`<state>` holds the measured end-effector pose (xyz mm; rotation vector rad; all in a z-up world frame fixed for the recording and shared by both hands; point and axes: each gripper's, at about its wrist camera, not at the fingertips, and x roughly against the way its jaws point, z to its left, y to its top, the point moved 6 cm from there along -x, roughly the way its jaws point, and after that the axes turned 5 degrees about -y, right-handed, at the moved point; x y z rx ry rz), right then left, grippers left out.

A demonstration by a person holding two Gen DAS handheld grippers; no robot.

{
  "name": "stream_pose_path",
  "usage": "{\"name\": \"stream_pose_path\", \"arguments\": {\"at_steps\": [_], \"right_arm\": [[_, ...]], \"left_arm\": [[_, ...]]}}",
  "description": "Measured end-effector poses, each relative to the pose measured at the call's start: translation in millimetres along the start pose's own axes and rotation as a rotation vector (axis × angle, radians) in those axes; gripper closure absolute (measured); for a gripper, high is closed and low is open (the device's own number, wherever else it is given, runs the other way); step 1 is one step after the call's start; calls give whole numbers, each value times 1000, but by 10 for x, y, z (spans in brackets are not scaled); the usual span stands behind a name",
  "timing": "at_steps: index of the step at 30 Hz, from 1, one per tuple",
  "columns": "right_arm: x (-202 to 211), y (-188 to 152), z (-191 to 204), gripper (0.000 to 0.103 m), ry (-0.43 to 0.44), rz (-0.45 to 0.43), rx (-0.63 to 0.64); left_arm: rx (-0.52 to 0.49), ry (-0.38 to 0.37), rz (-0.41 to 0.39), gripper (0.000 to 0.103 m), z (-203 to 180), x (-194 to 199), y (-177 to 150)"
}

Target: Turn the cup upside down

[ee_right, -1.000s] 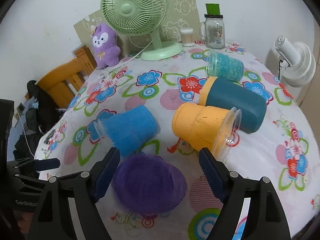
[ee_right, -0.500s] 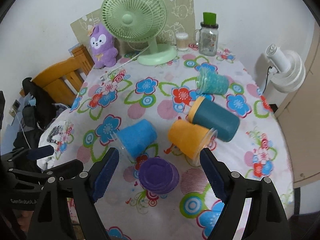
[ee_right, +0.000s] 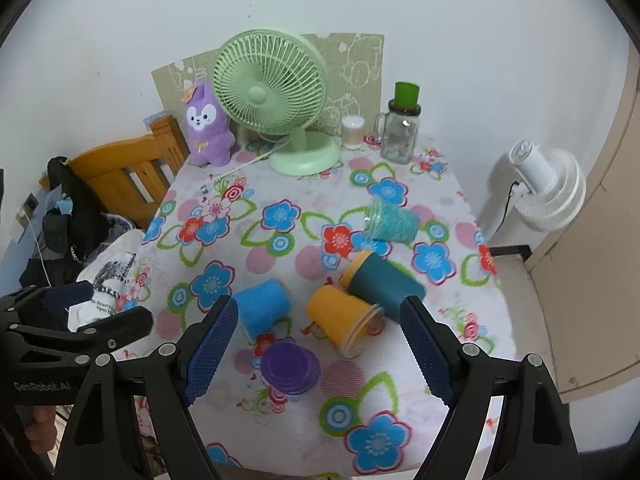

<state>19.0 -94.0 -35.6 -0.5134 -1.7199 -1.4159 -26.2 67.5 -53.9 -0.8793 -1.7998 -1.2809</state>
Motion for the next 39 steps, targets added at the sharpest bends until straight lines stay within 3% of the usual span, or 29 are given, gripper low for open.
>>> {"name": "stream_pose_path", "arguments": {"at_steps": [9, 12, 18, 26, 39], "right_arm": [[179, 21, -218, 18, -18, -18, 31], [249, 23, -268, 18, -52, -50, 43], [306, 3, -316, 18, -39, -62, 32], [347, 41, -328, 18, -40, -81, 40], [332, 43, -365, 18, -44, -73, 33]], "left_arm": [[15, 52, -57, 1, -264, 229, -46], [20, 44, -64, 1, -325, 231, -79], [39, 14, -71, 0, -407, 261, -86], [5, 66, -120, 0, -479, 329, -19], [-24, 81, -115, 0, -545, 290, 9]]}}
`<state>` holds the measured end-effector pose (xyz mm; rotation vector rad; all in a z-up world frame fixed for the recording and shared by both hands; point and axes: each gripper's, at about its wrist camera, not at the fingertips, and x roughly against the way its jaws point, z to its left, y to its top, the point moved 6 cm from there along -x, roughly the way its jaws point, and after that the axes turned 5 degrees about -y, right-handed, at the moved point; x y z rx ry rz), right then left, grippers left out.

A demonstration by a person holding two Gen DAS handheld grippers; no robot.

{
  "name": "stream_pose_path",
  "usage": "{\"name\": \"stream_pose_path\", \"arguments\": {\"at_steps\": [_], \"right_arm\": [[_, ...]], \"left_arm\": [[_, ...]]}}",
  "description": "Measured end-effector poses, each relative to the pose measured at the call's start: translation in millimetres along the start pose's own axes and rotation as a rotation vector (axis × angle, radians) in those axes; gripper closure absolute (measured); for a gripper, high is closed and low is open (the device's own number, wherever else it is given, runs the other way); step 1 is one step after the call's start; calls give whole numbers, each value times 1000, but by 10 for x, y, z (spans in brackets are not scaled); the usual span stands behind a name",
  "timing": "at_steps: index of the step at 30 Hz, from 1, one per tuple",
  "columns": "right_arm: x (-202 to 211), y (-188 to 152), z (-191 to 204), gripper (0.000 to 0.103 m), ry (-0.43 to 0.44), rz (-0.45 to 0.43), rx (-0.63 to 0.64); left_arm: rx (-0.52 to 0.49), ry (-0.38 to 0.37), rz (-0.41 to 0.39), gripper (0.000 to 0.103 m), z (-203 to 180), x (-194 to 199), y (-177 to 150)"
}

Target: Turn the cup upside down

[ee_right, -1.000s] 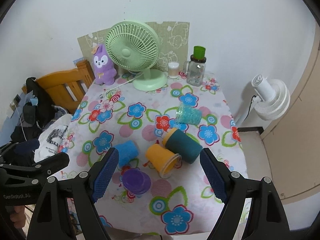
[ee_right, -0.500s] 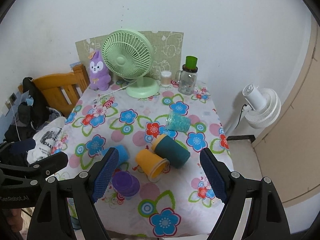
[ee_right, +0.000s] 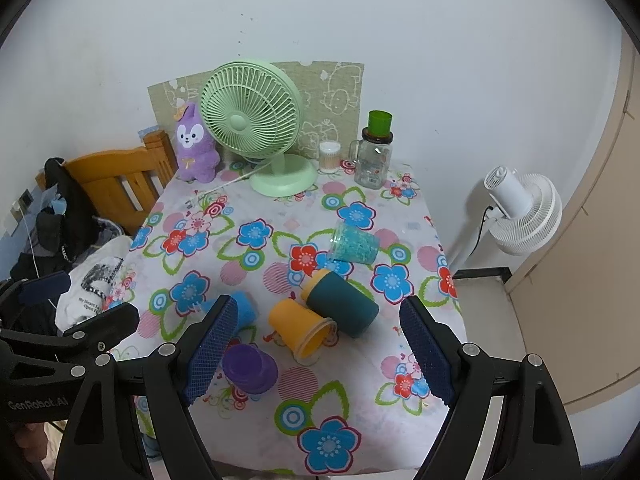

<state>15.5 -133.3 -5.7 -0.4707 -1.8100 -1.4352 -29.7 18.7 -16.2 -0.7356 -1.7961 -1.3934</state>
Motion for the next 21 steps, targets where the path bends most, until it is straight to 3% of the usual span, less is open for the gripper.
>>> {"name": "stream_pose_path", "arguments": {"at_steps": [21], "right_arm": [[-39, 0, 2, 18, 7, 4, 4]], "left_arm": [[11, -1, 6, 0, 21, -32, -13]]}}
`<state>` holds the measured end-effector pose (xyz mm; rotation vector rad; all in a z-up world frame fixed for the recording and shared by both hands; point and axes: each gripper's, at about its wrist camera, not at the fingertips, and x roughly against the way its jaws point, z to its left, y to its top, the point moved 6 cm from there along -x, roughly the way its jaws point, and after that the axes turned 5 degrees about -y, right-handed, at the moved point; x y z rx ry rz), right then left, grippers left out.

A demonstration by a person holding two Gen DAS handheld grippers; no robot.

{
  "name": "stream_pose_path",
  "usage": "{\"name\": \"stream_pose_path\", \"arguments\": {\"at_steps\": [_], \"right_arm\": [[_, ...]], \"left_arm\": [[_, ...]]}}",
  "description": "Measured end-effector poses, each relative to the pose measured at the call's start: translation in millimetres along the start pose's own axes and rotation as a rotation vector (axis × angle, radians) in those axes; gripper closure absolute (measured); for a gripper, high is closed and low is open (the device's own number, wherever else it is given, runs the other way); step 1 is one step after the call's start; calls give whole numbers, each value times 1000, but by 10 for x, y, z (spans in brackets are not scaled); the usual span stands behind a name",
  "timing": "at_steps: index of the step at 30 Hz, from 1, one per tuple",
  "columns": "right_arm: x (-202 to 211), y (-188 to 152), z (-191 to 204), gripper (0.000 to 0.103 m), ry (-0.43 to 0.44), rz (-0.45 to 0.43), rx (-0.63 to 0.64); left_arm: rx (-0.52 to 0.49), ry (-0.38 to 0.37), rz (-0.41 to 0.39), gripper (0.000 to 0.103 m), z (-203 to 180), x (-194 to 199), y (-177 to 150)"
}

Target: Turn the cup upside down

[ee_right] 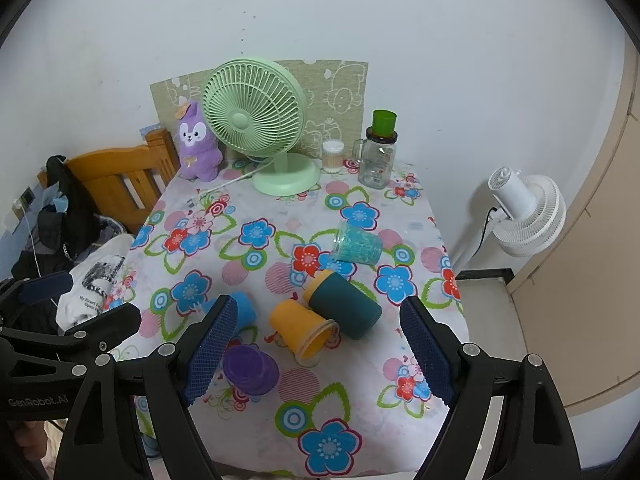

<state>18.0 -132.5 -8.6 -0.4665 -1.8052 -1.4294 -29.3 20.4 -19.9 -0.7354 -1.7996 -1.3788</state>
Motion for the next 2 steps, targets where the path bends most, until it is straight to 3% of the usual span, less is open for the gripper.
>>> {"name": "stream_pose_path", "arguments": {"at_steps": [2], "right_arm": [[-11, -3, 8, 18, 1, 4, 0]], "left_arm": [[-1, 0, 1, 0, 3, -1, 0]]}}
